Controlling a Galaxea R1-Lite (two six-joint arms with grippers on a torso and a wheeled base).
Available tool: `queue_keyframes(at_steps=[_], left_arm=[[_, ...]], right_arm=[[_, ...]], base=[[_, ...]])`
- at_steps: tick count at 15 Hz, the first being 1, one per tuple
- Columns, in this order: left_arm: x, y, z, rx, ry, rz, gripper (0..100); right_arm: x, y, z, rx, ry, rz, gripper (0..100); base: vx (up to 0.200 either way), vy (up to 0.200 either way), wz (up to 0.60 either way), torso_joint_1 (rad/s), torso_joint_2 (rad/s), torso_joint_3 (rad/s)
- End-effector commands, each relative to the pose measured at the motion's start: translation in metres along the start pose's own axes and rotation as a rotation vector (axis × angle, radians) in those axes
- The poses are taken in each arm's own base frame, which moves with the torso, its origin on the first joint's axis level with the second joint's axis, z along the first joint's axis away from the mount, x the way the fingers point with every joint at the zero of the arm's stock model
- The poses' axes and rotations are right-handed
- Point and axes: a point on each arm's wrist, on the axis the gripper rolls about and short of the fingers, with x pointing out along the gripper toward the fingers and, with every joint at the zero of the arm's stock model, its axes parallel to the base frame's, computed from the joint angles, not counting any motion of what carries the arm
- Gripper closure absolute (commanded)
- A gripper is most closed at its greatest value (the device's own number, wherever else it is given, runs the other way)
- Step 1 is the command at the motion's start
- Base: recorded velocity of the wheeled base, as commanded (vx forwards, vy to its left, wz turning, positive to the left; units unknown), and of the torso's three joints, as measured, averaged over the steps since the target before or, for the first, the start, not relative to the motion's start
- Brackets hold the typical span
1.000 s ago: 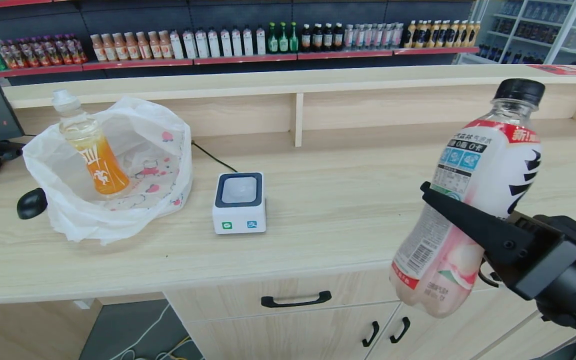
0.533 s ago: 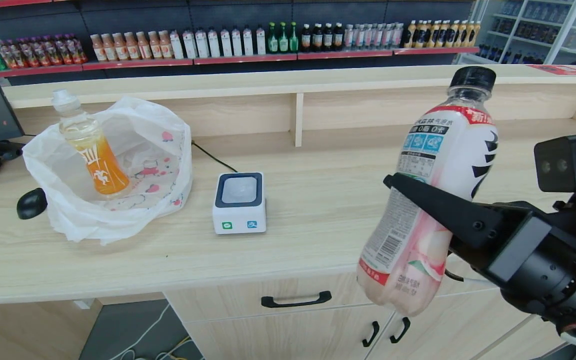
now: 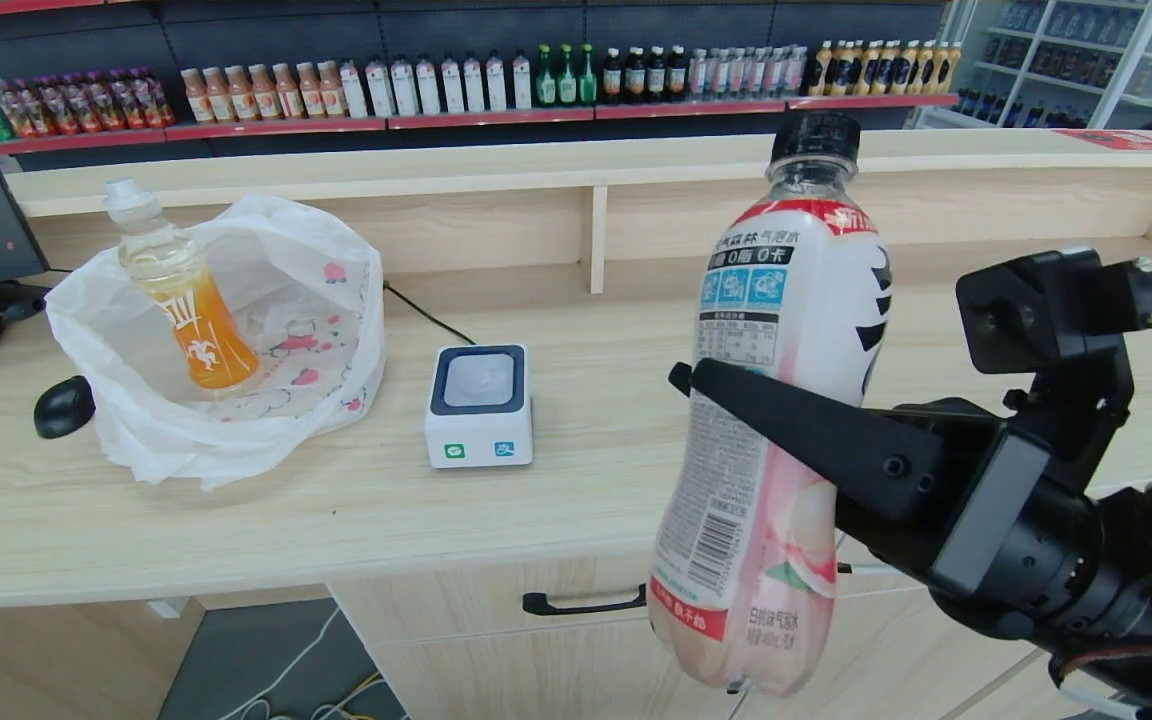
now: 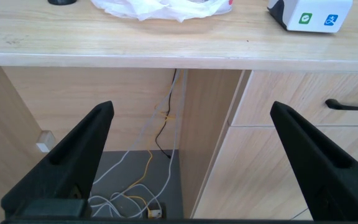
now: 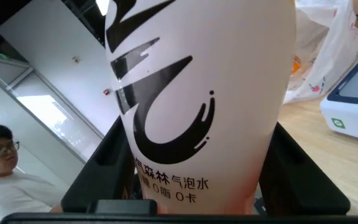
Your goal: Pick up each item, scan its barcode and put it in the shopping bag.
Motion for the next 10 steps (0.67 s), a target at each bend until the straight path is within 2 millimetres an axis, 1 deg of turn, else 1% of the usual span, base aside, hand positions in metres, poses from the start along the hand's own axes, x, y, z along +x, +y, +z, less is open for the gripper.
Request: queue_keyframes(at_steps=[1, 4, 6, 7, 10], left_arm=[[0.000, 0.000, 0.000, 0.000, 0.000, 0.000, 0], [0.000, 0.000, 0.000, 0.000, 0.000, 0.000, 0], [0.000, 0.000, 0.000, 0.000, 0.000, 0.000, 0], [0.000, 0.000, 0.000, 0.000, 0.000, 0.000, 0], [0.000, 0.000, 0.000, 0.000, 0.000, 0.000, 0]], right_arm=[[0.016, -0.010, -0.001, 0.028, -0.001, 0.007, 100], [0.014, -0.007, 0.001, 0.077, -0.008, 0.014, 100], [0.010, 0.004, 0.008, 0.155, -0.026, 0.041, 100], [0.011, 0.009, 0.010, 0.190, -0.031, 0.061, 100], [0.008, 0.014, 0.013, 0.252, -0.034, 0.074, 100]], base=[[0.000, 0.000, 0.00, 0.000, 0.00, 0.000], [0.000, 0.000, 0.00, 0.000, 0.00, 0.000], [0.000, 0.000, 0.00, 0.000, 0.00, 0.000], [0.000, 0.000, 0.00, 0.000, 0.00, 0.000], [0.000, 0.000, 0.00, 0.000, 0.00, 0.000]])
